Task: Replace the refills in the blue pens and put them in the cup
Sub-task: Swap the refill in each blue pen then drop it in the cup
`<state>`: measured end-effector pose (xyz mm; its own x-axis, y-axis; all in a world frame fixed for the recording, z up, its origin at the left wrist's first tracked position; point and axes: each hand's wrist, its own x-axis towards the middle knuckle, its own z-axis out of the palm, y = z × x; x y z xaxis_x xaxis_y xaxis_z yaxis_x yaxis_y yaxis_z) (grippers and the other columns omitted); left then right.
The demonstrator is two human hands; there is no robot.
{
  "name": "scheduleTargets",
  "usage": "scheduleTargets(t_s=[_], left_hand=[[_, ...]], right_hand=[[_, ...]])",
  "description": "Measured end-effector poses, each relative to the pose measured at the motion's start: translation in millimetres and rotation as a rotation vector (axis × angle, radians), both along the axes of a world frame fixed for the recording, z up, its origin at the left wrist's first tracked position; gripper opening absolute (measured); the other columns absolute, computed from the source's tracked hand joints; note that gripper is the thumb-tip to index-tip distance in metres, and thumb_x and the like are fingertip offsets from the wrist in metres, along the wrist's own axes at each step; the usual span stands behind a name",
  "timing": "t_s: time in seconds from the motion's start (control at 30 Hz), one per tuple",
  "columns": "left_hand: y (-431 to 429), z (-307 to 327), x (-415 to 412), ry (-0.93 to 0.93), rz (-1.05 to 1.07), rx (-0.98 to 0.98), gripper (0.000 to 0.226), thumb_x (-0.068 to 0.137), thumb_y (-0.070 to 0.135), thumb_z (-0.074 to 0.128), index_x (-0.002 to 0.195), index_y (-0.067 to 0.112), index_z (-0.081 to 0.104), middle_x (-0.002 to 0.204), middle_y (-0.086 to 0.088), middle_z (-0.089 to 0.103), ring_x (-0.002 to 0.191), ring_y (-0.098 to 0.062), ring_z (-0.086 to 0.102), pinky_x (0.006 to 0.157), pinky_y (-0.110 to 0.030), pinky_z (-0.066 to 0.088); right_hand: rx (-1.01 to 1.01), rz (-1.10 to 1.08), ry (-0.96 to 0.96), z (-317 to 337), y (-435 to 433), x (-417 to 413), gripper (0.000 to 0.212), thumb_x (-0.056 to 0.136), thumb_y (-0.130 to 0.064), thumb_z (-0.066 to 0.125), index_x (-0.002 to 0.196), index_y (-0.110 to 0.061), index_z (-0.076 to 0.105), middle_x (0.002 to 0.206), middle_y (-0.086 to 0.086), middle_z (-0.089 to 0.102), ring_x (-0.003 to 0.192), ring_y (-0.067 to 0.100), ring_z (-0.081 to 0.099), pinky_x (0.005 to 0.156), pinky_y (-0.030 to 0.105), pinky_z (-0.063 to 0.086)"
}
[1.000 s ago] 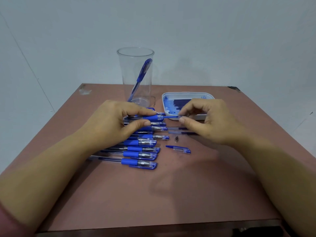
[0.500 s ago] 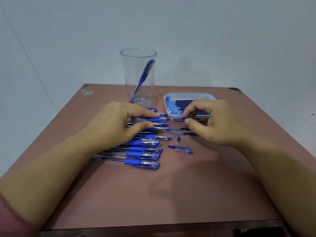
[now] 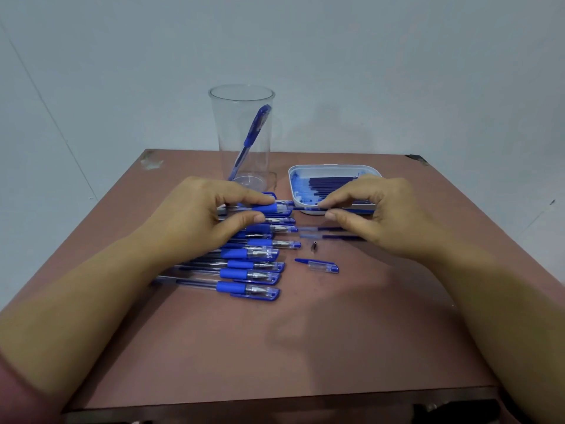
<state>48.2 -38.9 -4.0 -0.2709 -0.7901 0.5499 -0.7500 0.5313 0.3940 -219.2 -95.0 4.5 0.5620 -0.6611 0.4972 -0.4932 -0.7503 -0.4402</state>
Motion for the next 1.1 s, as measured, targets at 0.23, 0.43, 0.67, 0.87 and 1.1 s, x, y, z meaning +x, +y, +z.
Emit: scheduleTargets(t_s=[0.23, 0.43, 0.67, 0.87, 1.1], left_hand=[[1.1, 3.0, 3.7, 0.009, 0.022, 0.022, 0.027, 0.081, 0.036, 0.068, 0.108, 0.042, 0.066, 0.077, 0.052, 0.053, 0.073, 0.024, 0.052, 0.068, 0.002, 0.035], [1.6, 0.9, 1.8, 0.009, 0.001, 0.030, 0.030, 0.081, 0.039, 0.065, 0.110, 0.033, 0.072, 0.085, 0.045, 0.060, 0.077, 0.025, 0.053, 0.071, 0.002, 0.035], [3.7, 3.0, -1.8, -0.027, 0.001, -0.012, 0.028, 0.082, 0.021, 0.074, 0.109, 0.028, 0.072, 0.078, 0.056, 0.049, 0.092, 0.008, 0.051, 0.068, 0.006, 0.031], [3.7, 3.7, -2.2, -0.006, 0.006, 0.004, 0.028, 0.082, 0.025, 0.074, 0.109, 0.032, 0.072, 0.082, 0.051, 0.053, 0.075, 0.023, 0.054, 0.070, 0.005, 0.032], [2.3, 2.9, 0.0, 0.022, 0.006, 0.021, 0.028, 0.081, 0.033, 0.070, 0.108, 0.040, 0.068, 0.081, 0.052, 0.054, 0.074, 0.024, 0.053, 0.069, 0.003, 0.035]], right_hand=[[0.115, -0.072, 0.085, -1.6, -8.5, -13.5, 0.015, 0.083, -0.019, 0.075, 0.089, -0.033, 0.073, 0.076, -0.022, 0.065, 0.086, 0.000, 0.060, 0.079, 0.013, 0.045], [0.141, -0.060, 0.240, -1.1, -8.7, -14.7, 0.014, 0.084, -0.024, 0.074, 0.093, -0.035, 0.074, 0.082, -0.024, 0.065, 0.091, -0.007, 0.057, 0.077, 0.007, 0.043], [0.120, -0.061, 0.291, -5.8, -13.1, -12.3, 0.016, 0.082, -0.036, 0.073, 0.096, -0.041, 0.071, 0.093, -0.018, 0.066, 0.096, 0.002, 0.055, 0.083, 0.026, 0.048], [0.112, -0.116, 0.145, 6.7, -18.8, -12.8, 0.020, 0.082, -0.034, 0.074, 0.090, -0.050, 0.066, 0.099, -0.014, 0.066, 0.096, 0.001, 0.055, 0.089, 0.020, 0.044], [0.213, -0.227, 0.388, 34.7, -56.7, -9.1, 0.031, 0.089, -0.035, 0.067, 0.119, -0.036, 0.064, 0.122, -0.010, 0.061, 0.092, -0.002, 0.042, 0.057, -0.008, 0.026]])
